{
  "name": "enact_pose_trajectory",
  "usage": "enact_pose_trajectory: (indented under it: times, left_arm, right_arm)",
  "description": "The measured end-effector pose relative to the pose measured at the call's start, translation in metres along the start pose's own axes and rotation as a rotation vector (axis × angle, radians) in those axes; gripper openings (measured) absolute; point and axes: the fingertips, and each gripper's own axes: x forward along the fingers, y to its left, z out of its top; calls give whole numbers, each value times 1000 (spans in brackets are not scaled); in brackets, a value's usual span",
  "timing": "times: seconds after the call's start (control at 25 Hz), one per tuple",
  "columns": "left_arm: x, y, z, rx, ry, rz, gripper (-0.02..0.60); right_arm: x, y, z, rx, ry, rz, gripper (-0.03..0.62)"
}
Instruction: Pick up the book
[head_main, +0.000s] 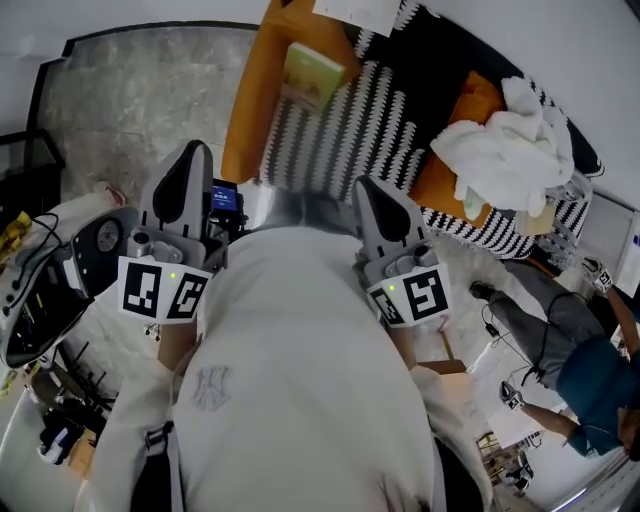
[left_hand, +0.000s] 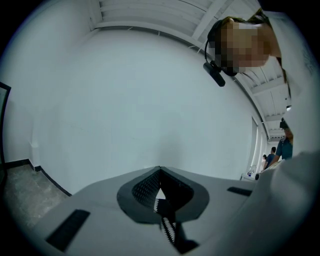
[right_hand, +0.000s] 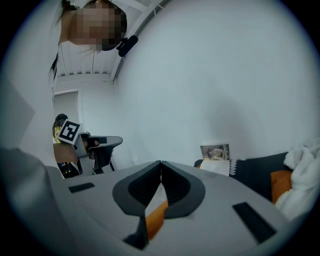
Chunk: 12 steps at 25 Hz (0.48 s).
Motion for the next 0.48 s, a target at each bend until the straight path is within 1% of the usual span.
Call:
enact_pose_trajectory:
  times: [0.24, 0.48]
  left_arm:
    - [21, -26, 2, 47, -1, -10, 9]
    - [31, -46, 4, 77, -17, 1, 9]
  right_arm:
    - [-1, -32, 8, -19, -1, 5, 18]
    - [-3, -54, 15, -89, 7, 1, 18]
